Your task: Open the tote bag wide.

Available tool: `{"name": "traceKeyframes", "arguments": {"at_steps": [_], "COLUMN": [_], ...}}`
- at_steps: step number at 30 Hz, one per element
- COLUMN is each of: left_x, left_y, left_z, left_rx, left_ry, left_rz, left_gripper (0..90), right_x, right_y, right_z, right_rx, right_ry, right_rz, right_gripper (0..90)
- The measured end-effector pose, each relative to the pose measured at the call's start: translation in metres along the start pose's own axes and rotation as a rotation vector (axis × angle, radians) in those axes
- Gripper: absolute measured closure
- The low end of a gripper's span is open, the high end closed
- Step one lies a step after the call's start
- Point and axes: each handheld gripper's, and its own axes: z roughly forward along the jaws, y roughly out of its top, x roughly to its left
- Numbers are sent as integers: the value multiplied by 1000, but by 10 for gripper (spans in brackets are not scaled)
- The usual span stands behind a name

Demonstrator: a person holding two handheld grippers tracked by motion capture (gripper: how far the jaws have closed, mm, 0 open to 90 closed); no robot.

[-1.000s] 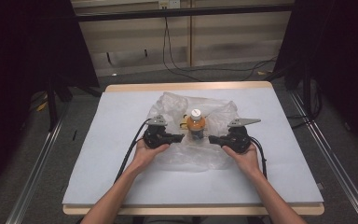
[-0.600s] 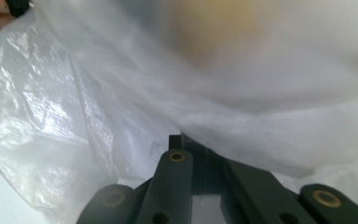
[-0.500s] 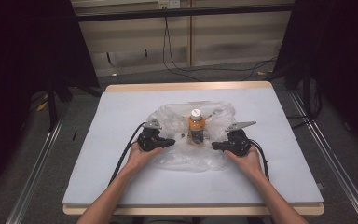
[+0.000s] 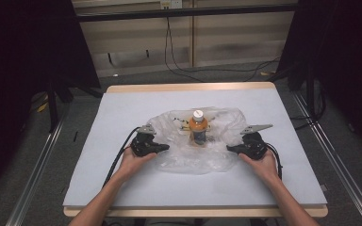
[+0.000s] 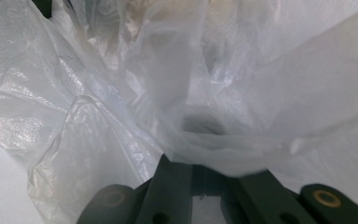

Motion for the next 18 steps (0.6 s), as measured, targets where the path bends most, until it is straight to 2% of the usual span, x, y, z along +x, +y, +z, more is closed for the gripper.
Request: {"name": "traceKeyframes", "arguments": {"at_steps": [1,3,9,18], "left_x": [-1,-2,-10,-33], "left_y": [-1,0,5,11], "left_z": [-1,-3,-16,-39], "left_rx": [6,-13,-92,-165], "left_ry": [1,-1,-21,-48], "left_rz": [6,3,-7,37], "left_gripper": [900,900,900,900], "right_x": [1,4,17,31], "right_y": [0,1,10,16], "right_z": [0,-1,-11,-41], "right_rx": [-2,-35,-117,-219], "right_ry": [10,31,66,103], "right_rz": [-3,-23,-41,-50], "right_gripper": [900,900,900,900]}}
